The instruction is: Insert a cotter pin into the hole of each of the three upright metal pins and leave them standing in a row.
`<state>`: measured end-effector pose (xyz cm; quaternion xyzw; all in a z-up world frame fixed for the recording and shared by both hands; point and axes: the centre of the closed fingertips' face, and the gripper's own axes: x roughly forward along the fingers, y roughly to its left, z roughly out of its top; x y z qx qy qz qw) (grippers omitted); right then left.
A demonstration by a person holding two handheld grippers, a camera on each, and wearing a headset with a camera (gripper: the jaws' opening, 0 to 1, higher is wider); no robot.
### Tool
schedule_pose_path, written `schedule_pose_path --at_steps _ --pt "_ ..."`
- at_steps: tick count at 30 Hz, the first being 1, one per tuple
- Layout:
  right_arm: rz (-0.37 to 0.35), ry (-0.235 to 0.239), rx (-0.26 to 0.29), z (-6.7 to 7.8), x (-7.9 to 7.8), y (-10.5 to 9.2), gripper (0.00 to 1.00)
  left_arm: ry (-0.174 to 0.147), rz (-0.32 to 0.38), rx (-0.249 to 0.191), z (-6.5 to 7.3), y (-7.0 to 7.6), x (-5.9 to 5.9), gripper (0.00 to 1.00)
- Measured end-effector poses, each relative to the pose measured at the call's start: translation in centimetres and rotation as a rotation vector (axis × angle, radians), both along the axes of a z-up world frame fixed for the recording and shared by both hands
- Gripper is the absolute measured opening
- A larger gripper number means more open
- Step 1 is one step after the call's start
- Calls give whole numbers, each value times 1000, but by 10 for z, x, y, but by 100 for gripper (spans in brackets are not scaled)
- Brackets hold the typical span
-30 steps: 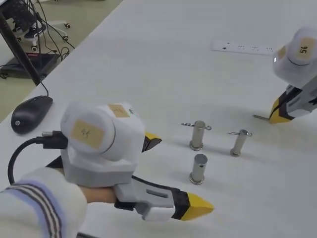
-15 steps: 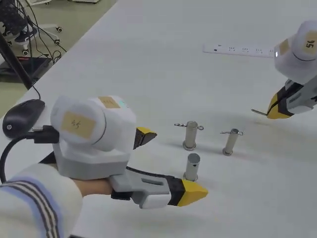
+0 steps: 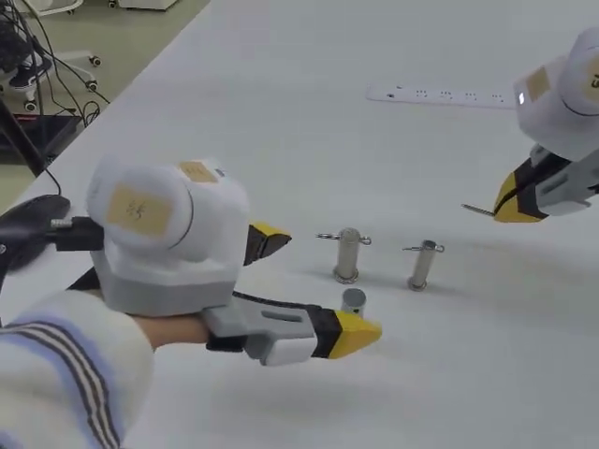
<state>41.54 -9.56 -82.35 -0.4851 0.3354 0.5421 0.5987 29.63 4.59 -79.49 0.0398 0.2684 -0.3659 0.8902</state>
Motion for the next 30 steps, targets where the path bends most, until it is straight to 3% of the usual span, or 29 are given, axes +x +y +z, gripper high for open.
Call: schedule_pose_path --at_steps 21,30 --pt "41 -92 38 20 -32 9 3 -19 -3 -48 15 -15 20 59" --pt "60 -109 72 32 -56 23 3 -17 -18 -62 17 -24 25 52"
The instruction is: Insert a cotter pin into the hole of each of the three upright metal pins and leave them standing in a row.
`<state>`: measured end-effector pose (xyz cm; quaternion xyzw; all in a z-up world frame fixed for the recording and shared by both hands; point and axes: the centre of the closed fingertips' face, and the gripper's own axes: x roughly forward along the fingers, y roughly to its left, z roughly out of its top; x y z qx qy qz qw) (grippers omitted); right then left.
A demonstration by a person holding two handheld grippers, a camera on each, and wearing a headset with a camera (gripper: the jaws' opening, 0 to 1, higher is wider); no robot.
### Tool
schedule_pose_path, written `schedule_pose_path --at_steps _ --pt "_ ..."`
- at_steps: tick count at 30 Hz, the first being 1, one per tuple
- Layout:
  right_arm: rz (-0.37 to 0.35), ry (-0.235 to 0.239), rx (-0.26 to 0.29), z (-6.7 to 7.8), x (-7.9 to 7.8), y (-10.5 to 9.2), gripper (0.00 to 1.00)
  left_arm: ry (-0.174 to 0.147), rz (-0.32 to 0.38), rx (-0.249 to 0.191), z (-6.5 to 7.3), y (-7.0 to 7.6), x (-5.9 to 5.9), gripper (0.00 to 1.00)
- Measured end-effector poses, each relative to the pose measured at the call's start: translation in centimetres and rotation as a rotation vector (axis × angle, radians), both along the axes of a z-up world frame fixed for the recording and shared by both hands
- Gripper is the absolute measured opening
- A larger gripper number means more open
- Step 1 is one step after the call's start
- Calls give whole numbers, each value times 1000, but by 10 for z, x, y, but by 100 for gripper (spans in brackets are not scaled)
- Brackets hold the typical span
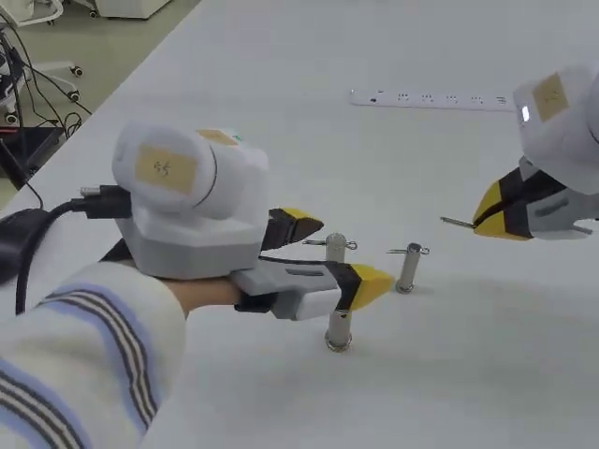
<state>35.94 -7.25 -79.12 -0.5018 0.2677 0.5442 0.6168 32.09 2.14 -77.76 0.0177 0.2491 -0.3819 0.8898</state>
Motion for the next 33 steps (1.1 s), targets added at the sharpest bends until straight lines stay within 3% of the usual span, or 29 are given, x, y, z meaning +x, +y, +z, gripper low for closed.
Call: schedule_pose_path --at_steps 13,20,27,33 --pt "27 -20 19 10 -18 10 3 20 -22 3 -4 -12 0 46" --pt "37 -39 28 15 -25 14 3 29 -24 -26 -1 -18 2 39" --pt "44 -45 33 17 -32 17 3 59 -15 -93 4 -29 4 29" --pt "46 -51 38 17 -35 18 3 103 -11 -182 11 -40 3 25"
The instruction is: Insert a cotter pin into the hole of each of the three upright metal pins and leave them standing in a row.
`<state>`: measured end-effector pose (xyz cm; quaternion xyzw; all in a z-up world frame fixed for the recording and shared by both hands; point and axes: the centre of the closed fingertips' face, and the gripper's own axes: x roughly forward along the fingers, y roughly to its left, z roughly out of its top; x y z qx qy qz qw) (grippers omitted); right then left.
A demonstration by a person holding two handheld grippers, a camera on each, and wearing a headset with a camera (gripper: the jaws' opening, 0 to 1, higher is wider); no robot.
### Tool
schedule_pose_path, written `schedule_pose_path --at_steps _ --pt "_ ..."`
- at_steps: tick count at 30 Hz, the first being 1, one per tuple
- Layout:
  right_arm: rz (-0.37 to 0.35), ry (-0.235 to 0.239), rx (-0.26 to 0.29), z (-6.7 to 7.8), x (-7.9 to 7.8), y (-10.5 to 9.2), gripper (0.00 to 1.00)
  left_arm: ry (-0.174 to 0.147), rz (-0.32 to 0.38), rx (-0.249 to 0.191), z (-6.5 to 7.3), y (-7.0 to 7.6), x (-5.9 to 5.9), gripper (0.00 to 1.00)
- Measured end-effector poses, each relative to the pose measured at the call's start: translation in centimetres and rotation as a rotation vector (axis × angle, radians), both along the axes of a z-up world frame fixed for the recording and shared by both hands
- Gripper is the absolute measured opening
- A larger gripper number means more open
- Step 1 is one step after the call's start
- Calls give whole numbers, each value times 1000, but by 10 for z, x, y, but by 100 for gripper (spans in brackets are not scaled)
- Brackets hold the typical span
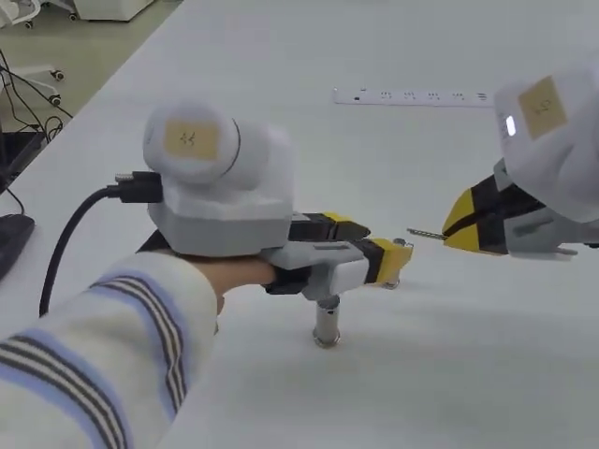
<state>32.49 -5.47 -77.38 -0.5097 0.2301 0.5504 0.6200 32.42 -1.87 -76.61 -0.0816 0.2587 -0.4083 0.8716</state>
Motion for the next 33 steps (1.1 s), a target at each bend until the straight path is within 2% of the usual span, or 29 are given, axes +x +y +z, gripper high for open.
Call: schedule_pose_path --at_steps 7,10,15,24,33 --pt "8 -1 14 1 -6 5 3 13 -5 -51 6 -9 -1 12" --pt "10 -4 16 2 -7 6 3 26 -9 -66 7 -11 -3 11" --pt "13 -21 20 4 -8 8 3 42 -15 -69 6 -14 -6 10" --pt "11 -56 21 3 -9 9 3 45 -14 -76 9 -16 -6 5" --pt "17 -84 21 5 -7 9 3 65 -19 -83 9 -18 -6 4"
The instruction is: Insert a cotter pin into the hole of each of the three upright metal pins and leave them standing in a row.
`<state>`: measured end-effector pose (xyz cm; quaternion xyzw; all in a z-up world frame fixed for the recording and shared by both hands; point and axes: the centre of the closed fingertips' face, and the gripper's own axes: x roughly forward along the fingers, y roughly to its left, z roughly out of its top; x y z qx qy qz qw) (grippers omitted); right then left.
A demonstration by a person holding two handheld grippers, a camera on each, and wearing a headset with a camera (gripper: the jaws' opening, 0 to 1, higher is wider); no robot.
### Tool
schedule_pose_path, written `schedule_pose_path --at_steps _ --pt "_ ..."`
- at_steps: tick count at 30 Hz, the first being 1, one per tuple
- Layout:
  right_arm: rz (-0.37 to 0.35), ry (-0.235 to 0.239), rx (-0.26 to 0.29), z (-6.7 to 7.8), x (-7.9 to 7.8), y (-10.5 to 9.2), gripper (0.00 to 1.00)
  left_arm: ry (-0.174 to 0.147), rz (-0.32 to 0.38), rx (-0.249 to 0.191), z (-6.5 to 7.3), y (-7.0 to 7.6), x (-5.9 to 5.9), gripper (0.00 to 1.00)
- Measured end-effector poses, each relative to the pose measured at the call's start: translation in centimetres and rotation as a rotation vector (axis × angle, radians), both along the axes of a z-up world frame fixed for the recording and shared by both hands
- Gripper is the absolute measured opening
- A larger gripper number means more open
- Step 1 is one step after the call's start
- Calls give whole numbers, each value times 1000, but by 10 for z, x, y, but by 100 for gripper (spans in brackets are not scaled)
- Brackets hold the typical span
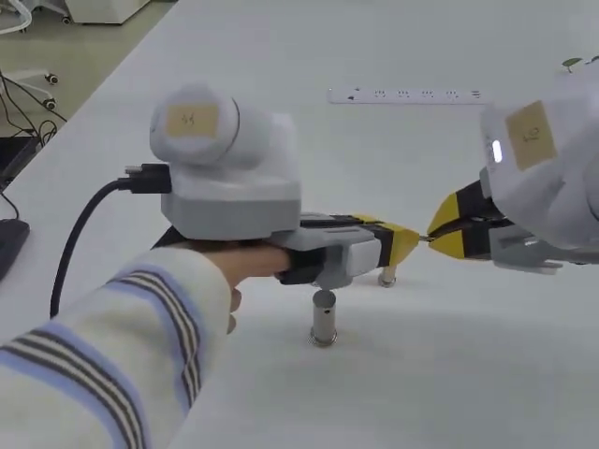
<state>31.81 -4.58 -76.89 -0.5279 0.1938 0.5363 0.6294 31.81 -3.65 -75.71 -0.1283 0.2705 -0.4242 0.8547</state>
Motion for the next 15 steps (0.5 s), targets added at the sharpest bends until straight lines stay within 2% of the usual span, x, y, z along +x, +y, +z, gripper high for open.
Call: schedule_pose_path --at_steps 8,10,15 --pt "7 -8 -4 2 0 0 3 12 1 -5 0 1 0 3" --pt "5 -5 -2 2 0 0 3 27 8 -16 1 1 1 3" --pt "6 -4 3 3 -1 1 3 29 5 -25 3 1 1 3"
